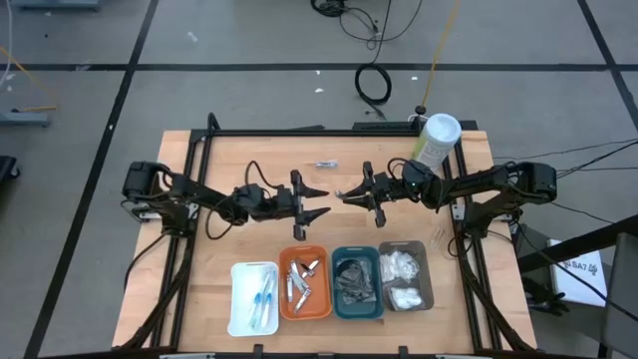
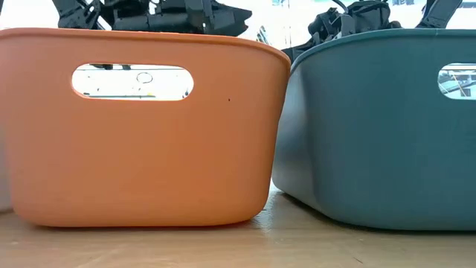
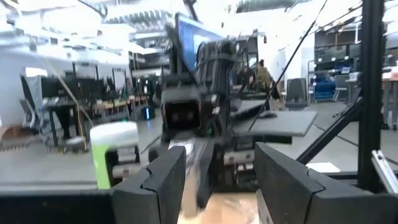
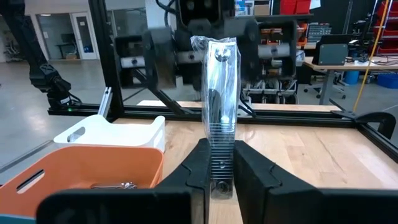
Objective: Pick & Place Travel size toiletries
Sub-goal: Put the silver nail cutter into the orange bin
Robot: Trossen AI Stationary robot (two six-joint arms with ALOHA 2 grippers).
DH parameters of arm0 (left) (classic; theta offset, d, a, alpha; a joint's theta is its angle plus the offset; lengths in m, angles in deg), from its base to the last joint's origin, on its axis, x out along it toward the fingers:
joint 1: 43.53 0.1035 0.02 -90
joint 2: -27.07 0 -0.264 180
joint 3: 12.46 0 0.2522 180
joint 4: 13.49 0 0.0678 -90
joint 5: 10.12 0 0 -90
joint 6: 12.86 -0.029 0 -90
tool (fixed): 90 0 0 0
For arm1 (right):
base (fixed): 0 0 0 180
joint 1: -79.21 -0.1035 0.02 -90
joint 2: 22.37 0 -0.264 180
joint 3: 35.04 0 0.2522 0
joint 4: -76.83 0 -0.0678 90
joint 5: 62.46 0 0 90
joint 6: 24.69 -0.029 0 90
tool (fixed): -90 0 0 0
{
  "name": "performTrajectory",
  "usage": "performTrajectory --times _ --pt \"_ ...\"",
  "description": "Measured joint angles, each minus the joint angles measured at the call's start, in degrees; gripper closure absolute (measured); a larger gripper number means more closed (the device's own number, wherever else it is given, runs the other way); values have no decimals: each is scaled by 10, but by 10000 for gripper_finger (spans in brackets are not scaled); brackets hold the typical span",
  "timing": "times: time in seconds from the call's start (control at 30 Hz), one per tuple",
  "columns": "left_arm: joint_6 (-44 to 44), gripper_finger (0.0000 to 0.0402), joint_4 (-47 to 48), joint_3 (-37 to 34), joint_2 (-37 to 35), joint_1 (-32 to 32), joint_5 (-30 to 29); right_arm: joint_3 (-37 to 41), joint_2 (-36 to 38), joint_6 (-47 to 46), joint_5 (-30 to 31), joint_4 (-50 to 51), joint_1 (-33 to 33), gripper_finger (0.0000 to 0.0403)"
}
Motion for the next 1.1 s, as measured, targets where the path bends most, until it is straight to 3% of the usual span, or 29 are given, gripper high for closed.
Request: performTrajectory --times 0.4,0.67,1.1 --pt "26 213 -7 9 36 5 0 0 0 0 0 0 0 370" --pt "20 213 90 49 36 14 -2 0 1 -1 0 -1 0 370" --pt "10 213 91 71 36 30 -1 0 0 -1 0 -1 -3 370"
